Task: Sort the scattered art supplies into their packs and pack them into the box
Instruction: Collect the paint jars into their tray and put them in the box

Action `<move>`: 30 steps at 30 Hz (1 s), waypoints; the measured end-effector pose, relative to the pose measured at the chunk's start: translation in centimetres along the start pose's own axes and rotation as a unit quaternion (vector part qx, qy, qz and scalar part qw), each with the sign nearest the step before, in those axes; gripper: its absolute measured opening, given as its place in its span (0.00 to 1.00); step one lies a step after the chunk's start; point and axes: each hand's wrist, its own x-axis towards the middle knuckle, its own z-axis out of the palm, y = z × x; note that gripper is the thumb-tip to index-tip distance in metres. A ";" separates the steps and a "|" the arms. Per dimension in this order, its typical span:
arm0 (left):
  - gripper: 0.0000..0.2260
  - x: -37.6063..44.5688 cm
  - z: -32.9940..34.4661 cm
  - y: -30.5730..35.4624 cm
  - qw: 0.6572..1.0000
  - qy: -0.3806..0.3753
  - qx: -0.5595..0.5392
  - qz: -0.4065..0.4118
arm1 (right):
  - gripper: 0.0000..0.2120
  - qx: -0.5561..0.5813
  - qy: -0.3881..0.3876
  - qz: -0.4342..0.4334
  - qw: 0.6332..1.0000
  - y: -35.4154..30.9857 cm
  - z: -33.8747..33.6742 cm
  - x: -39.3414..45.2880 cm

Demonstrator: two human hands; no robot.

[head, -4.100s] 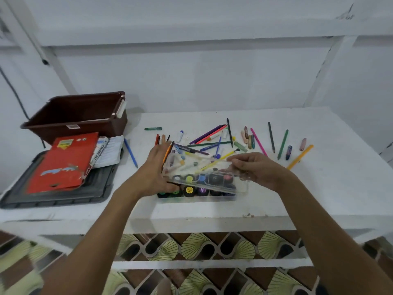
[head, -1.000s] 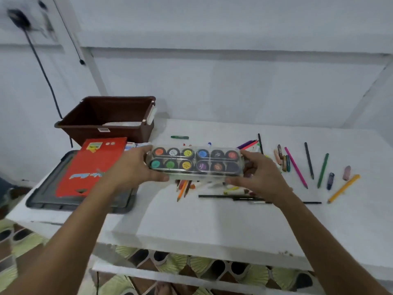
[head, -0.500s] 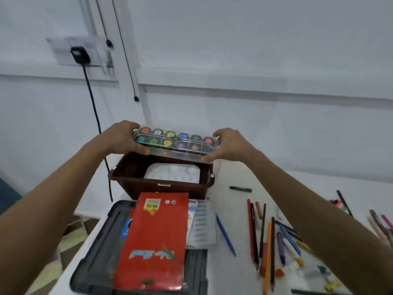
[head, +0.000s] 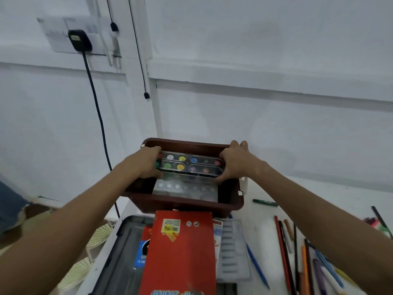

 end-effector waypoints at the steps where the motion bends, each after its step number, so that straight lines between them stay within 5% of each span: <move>1: 0.30 0.3 0.4 0.1 1.000 -0.010 0.009 0.001 | 0.30 -0.014 -0.006 0.001 1.000 -0.2 0.0 0.2; 9: 0.28 1.9 2.6 0.1 0.997 -0.051 0.051 0.005 | 0.26 -0.073 -0.041 -0.014 0.996 -1.1 0.7 1.3; 18: 0.18 1.9 2.7 -0.1 0.952 0.021 0.287 0.103 | 0.31 -0.032 -0.030 0.008 0.999 -1.1 0.9 1.2; 30: 0.08 1.2 2.5 0.3 0.949 0.035 0.301 0.090 | 0.24 -0.015 0.002 0.073 0.997 -2.4 1.5 0.8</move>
